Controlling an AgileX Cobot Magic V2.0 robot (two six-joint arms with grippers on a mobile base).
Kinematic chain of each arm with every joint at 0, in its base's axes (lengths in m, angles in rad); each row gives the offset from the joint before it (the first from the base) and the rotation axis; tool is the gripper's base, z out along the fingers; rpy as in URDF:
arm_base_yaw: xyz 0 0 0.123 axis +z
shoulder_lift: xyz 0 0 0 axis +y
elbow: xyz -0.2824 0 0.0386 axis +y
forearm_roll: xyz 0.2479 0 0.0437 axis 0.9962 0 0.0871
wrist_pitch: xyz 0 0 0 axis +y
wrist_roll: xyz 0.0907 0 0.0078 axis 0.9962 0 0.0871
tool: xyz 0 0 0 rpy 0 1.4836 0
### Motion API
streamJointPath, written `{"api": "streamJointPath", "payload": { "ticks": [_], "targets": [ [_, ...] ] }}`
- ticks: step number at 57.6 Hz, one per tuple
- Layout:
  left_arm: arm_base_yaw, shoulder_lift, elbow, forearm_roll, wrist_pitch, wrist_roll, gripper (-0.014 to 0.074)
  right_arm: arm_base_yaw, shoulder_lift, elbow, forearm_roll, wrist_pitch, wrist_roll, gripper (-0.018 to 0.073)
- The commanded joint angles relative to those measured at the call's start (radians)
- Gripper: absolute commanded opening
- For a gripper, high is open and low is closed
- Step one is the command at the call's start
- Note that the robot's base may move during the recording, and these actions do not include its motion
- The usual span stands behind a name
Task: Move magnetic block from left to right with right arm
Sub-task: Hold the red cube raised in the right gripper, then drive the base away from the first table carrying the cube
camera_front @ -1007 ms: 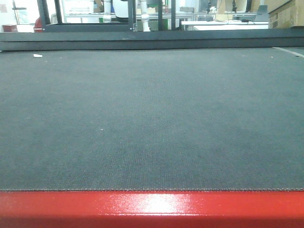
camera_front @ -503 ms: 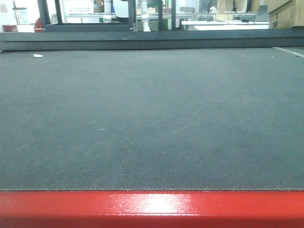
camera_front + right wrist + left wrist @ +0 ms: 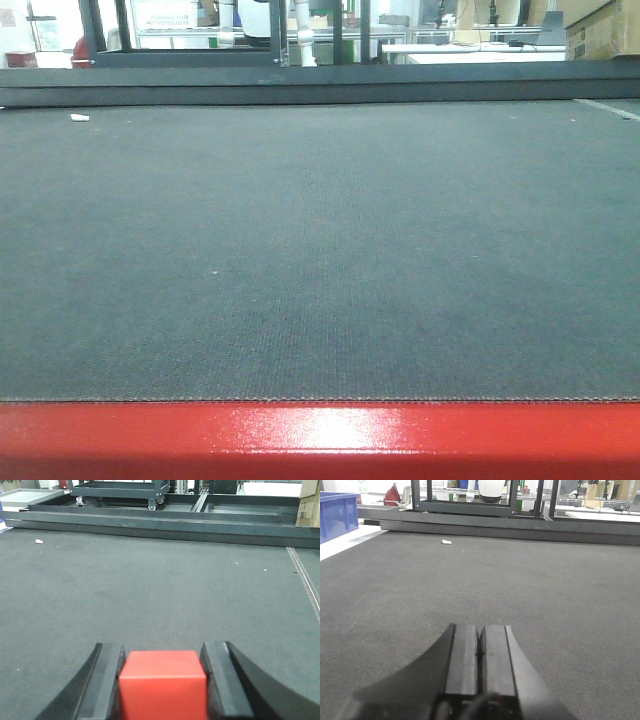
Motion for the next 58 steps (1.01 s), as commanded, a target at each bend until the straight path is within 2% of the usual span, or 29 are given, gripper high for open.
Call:
{"api": "streamJointPath", "payload": {
  "ticks": [1, 58],
  "targets": [
    [0.001, -0.012, 0.008, -0.005, -0.083, -0.006, -0.0126, -0.003, 0.01, -0.029, -0.027, -0.083, -0.008, 0.0183],
    [0.001, -0.012, 0.008, -0.005, -0.083, -0.006, -0.0126, -0.003, 0.011, -0.029, -0.027, -0.081, -0.008, 0.0183]
  ]
}}
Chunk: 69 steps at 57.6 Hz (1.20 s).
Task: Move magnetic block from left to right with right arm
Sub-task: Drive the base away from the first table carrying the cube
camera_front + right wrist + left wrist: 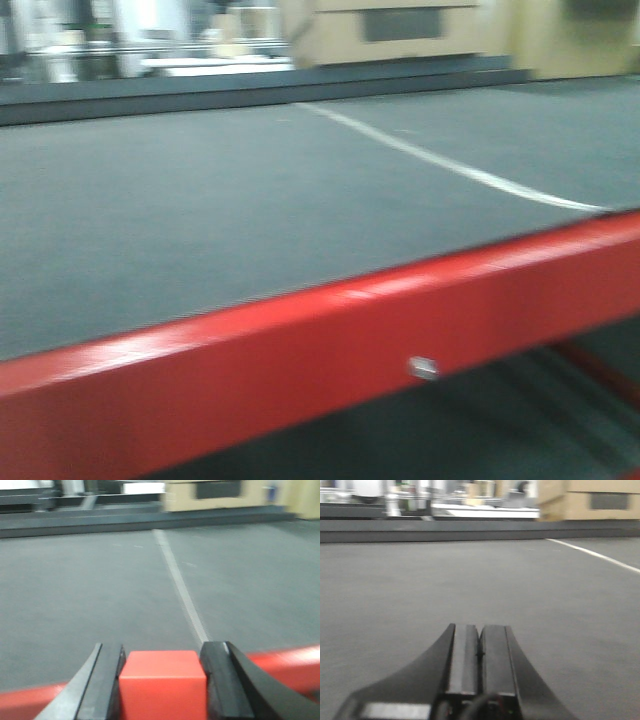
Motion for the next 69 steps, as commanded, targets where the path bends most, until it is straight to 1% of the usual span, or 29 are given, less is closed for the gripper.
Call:
{"api": "streamJointPath", "payload": {
  "ticks": [1, 69],
  "targets": [
    [0.001, -0.012, 0.008, -0.005, -0.083, -0.006, -0.0126, -0.003, 0.011, -0.029, -0.027, -0.087, -0.008, 0.0183],
    [0.001, -0.012, 0.008, -0.005, -0.083, -0.006, -0.0126, -0.003, 0.011, -0.029, -0.027, -0.087, -0.008, 0.0183]
  ]
}}
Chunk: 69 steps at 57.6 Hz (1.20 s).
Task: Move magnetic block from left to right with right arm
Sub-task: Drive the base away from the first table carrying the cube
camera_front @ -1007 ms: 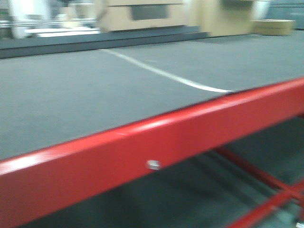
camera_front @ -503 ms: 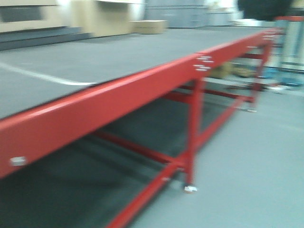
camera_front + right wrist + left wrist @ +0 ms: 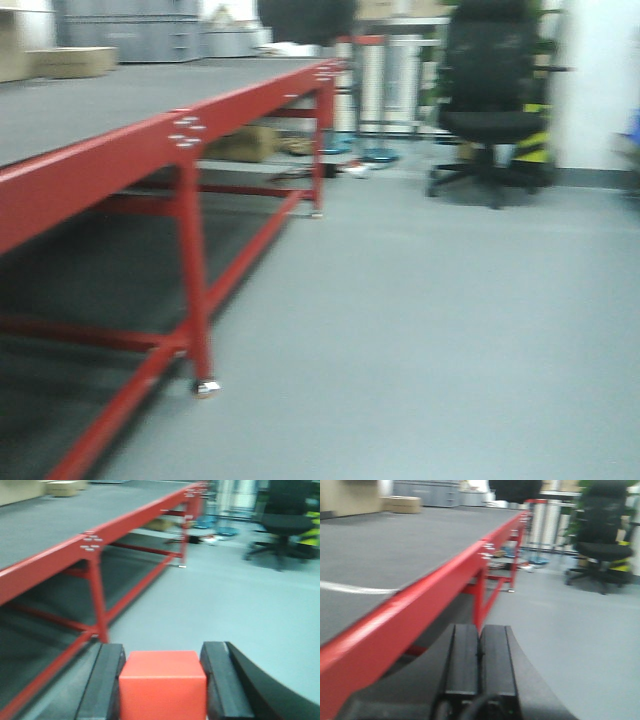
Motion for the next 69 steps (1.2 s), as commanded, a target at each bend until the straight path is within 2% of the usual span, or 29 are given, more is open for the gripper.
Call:
{"api": "streamJointPath", "payload": {
  "ticks": [1, 69],
  "targets": [
    [0.001, -0.012, 0.008, -0.005, -0.083, -0.006, -0.0126, -0.003, 0.011, -0.029, -0.026, -0.087, -0.008, 0.0183],
    [0.001, -0.012, 0.008, -0.005, -0.083, -0.006, -0.0126, -0.003, 0.011, -0.029, -0.026, -0.085, -0.008, 0.0183]
  ]
}}
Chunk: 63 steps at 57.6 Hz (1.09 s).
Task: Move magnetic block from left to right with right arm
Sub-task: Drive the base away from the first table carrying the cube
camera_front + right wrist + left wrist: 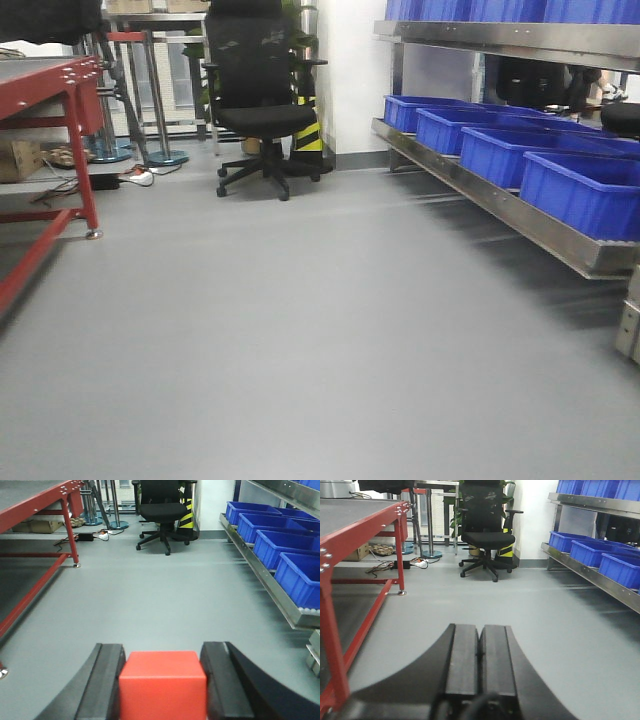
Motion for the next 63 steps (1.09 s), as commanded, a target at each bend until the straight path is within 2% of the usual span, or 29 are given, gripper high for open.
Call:
{"api": "streamJointPath", "payload": {
  "ticks": [1, 63],
  "targets": [
    [0.001, -0.012, 0.008, -0.005, -0.083, -0.006, -0.0126, -0.003, 0.011, -0.029, -0.025, -0.09, -0.008, 0.0183],
    [0.001, -0.012, 0.008, -0.005, -0.083, -0.006, -0.0126, -0.003, 0.011, -0.029, -0.025, -0.081, -0.008, 0.0183]
  ]
}}
